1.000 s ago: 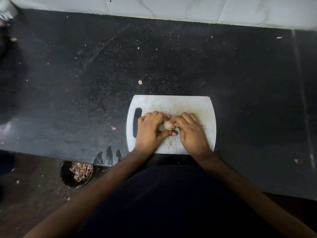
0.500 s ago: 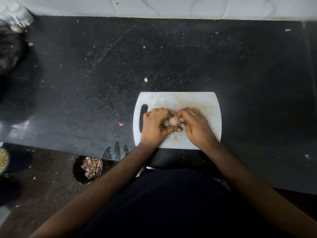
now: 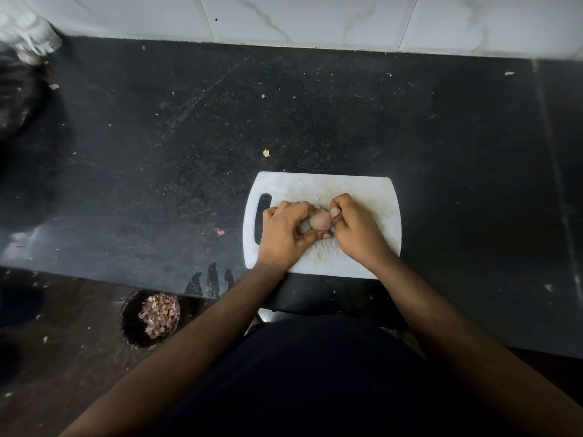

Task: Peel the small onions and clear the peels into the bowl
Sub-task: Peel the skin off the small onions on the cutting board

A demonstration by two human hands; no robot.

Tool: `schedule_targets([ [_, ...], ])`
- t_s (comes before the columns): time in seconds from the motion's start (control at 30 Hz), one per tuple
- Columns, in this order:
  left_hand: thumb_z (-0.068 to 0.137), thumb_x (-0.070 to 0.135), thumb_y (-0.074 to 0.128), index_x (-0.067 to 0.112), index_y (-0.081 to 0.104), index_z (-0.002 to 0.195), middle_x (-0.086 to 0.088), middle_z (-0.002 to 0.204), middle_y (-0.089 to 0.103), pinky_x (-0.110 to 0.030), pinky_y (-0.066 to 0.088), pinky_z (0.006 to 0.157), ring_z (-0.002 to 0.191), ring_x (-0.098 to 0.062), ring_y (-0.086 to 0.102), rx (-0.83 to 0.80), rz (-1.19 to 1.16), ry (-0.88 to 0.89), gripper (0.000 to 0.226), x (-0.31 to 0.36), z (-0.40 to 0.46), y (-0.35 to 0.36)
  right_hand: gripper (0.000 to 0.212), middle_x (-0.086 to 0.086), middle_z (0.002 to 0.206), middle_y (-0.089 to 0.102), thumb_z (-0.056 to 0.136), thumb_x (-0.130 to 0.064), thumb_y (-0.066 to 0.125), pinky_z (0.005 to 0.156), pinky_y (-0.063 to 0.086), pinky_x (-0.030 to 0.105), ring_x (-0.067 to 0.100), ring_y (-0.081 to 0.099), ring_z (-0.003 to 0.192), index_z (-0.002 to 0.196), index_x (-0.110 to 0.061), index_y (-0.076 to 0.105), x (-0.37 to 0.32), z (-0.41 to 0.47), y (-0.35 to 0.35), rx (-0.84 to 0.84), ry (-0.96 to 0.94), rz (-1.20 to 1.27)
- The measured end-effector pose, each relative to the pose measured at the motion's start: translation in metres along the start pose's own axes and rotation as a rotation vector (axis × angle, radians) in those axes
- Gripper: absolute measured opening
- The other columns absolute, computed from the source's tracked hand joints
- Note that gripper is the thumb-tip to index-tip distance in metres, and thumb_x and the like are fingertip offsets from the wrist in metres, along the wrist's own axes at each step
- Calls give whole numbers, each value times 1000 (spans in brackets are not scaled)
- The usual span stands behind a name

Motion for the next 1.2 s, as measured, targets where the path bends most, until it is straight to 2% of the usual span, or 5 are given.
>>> schedule_targets([
  [0.1, 76, 54, 81, 29, 63, 98, 16, 96, 67, -25, 26, 93, 95, -6, 55, 11, 12, -1, 38, 1, -1, -2, 11, -3, 88, 58, 102, -12, 44, 69, 43, 31, 11, 52, 77, 96, -14, 54, 9, 5, 6, -106, 195, 179],
  [0.33, 73, 52, 85, 32, 61, 96, 19, 93, 64, -26, 29, 94, 93, -5, 54, 38, -33, -17, 39, 4, -2, -4, 21, -4, 113, 66, 100, -14, 57, 87, 55, 26, 9, 64, 105, 120, -14, 61, 2, -27, -7, 175, -160, 234],
  [0.6, 81, 52, 79, 36, 62, 124, 19, 107, 63, -33, 33, 101, 103, -4, 55, -45, 11, 41, 49, 5, 1, -2, 5, -3, 94, 65, 94, -12, 67, 78, 56, 34, 12, 64, 89, 99, -12, 68, 5, -22, -17, 292, -163, 206],
  [0.83, 84, 54, 75, 35, 61, 126, 19, 114, 64, -35, 34, 100, 105, -4, 55, -54, 38, 64, 48, 7, 2, -2, 8, -5, 89, 75, 93, -20, 70, 72, 59, 31, 13, 70, 83, 99, -16, 73, 22, -6, -14, 136, 28, 332],
  [1.2, 82, 46, 81, 35, 60, 105, 18, 96, 61, -33, 35, 95, 92, -7, 56, 33, 34, 9, 33, 7, -1, -3, 14, 1, 101, 58, 91, -4, 53, 70, 54, 44, 20, 58, 87, 101, -12, 56, -8, -21, -5, 173, -215, -184],
])
Point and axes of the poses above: each hand's wrist, its own z-axis towards the middle knuckle, its own y-axis out of the palm, x = y × z, the point moved 8 cm from there along z, towards the middle knuckle
